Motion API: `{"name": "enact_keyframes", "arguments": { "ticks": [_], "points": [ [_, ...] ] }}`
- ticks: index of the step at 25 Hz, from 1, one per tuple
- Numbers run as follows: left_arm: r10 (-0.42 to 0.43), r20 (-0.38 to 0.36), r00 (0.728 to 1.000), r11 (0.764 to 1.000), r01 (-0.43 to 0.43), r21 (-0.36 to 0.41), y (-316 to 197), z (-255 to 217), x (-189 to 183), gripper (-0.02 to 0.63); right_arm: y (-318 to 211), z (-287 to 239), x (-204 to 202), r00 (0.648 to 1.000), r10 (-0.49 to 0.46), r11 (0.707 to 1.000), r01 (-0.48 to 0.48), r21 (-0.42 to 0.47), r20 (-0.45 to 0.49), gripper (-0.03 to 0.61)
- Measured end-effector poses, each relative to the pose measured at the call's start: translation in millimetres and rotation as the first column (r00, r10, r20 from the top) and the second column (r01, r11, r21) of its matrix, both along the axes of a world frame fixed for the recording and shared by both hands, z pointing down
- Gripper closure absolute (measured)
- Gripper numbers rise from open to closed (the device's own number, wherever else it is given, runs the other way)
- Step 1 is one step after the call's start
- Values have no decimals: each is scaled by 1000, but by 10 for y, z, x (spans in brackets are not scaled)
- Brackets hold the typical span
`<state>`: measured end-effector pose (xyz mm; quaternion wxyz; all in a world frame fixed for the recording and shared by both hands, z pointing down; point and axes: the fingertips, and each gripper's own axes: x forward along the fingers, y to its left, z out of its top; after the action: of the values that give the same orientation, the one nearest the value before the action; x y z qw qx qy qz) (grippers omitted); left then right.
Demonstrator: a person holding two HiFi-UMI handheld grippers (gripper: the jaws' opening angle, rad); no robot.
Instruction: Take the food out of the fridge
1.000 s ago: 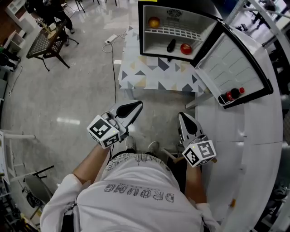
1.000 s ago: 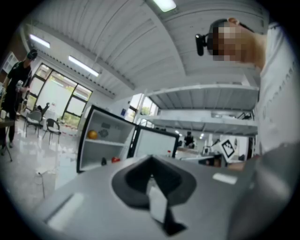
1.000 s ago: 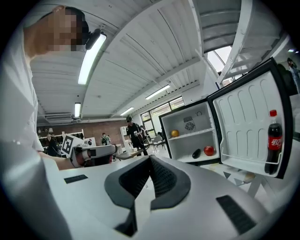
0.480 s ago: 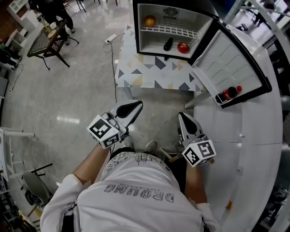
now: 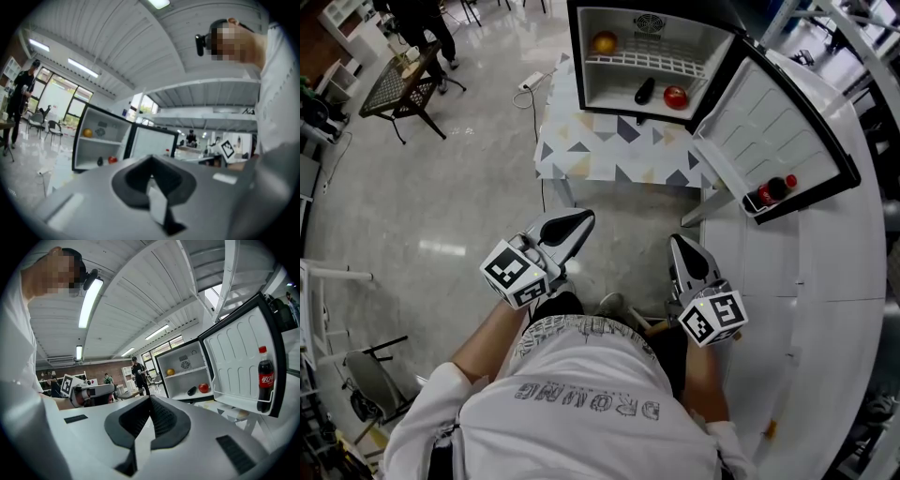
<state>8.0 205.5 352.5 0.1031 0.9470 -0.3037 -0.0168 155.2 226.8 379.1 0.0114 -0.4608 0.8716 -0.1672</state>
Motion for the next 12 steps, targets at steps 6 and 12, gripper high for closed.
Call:
{"name": "enact_keyframes", "arguments": {
  "ticks": [6, 12],
  "points": [
    [-10, 0, 1000, 1000, 10, -8, -32, 56, -18, 607, -49, 51, 30, 1000, 0, 1000, 0, -15, 4, 578],
    [-10, -2, 1000, 1000, 10, -6, -152, 61, -33, 607, -182, 39, 58, 1000, 8, 1000, -8, -11, -4, 578]
  ]
}}
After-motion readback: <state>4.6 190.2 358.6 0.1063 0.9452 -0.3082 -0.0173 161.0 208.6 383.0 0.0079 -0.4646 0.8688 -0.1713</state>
